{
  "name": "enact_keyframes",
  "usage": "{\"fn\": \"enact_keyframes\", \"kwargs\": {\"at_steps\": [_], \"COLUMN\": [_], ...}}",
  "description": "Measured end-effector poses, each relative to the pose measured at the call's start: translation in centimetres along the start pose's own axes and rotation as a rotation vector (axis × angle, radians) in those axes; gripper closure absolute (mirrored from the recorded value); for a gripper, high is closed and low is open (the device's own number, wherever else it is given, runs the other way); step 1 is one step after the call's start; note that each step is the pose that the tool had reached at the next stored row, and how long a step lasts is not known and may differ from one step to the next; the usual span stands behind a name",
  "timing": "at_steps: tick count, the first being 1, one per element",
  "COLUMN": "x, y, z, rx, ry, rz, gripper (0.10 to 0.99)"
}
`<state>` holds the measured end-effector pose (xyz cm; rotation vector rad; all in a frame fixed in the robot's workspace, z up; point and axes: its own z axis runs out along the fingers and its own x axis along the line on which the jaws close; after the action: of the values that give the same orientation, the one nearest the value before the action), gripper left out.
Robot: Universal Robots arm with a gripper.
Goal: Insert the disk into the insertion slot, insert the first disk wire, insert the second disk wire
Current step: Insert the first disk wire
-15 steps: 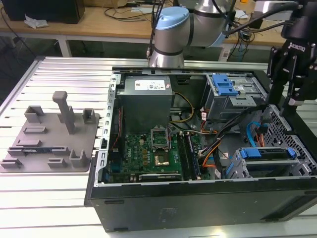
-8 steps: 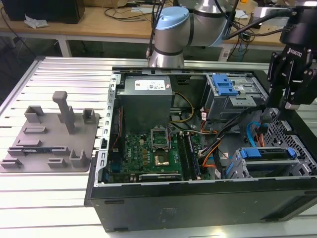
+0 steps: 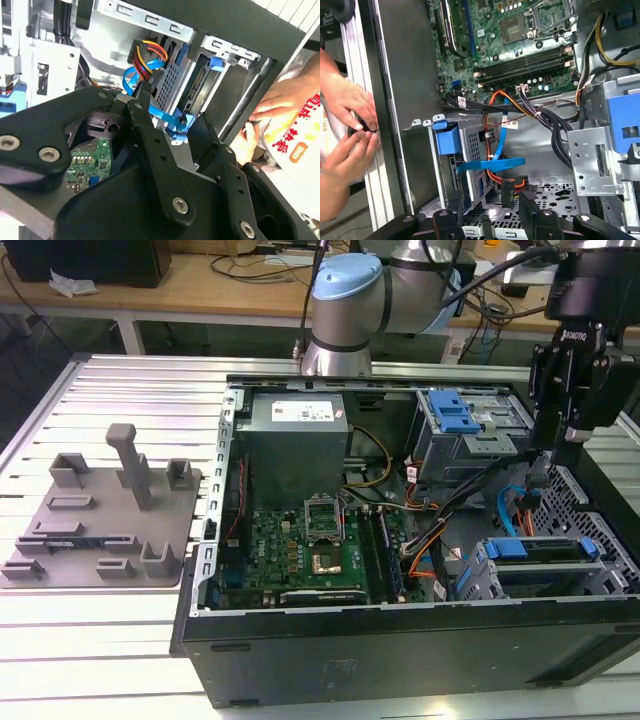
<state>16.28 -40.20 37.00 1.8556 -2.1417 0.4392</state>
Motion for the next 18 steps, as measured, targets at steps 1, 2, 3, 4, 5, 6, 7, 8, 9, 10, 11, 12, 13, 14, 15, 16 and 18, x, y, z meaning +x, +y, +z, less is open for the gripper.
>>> {"fn": "enact_keyframes", "kwargs": {"at_steps": [1, 2, 3, 4, 5, 6, 7, 8, 9, 10, 11, 12, 13, 14, 15, 16, 18], "x": [-0.06, -0.12, -0.2, -0.35, -0.64, -0.85, -1.17, -1.33, -1.39, -1.42, -1.43, -1.43, -1.45, -1.5, -1.53, -1.55, -1.58], "y": [0.0, 0.0, 0.0, 0.04, 0.27, 0.34, 0.46, 0.49, 0.51, 0.52, 0.57, 0.66, 0.7, 0.72, 0.72, 0.73, 0.73], "z": [0.15, 0.28, 0.46, 0.58, 0.7, 0.72, 0.75, 0.68, 0.65, 0.64, 0.63, 0.62, 0.65, 0.71, 0.75, 0.76, 0.75], "rx": [0.005, 0.011, 0.02, 0.027, 0.029, 0.03, 0.032, 0.033, 0.033, 0.034, 0.034, 0.035, 0.035, 0.037, 0.038, 0.039, 0.041], "ry": [-0.0005, -0.0011, -0.0023, -0.0011, 0.0133, 0.0246, 0.0413, 0.049, 0.0526, 0.057, 0.0612, 0.0668, 0.0723, 0.075, 0.0756, 0.0755, 0.0754], "rz": [-0.01, -0.024, -0.046, -0.061, -0.062, -0.062, -0.062, -0.062, -0.062, -0.062, -0.062, -0.062, -0.062, -0.055, -0.045, -0.035, -0.022], "gripper": [0.518, 0.518, 0.518, 0.518, 0.518, 0.529, 0.6, 0.6, 0.671, 0.671, 0.671, 0.671, 0.671, 0.671, 0.671, 0.671, 0.671]}}
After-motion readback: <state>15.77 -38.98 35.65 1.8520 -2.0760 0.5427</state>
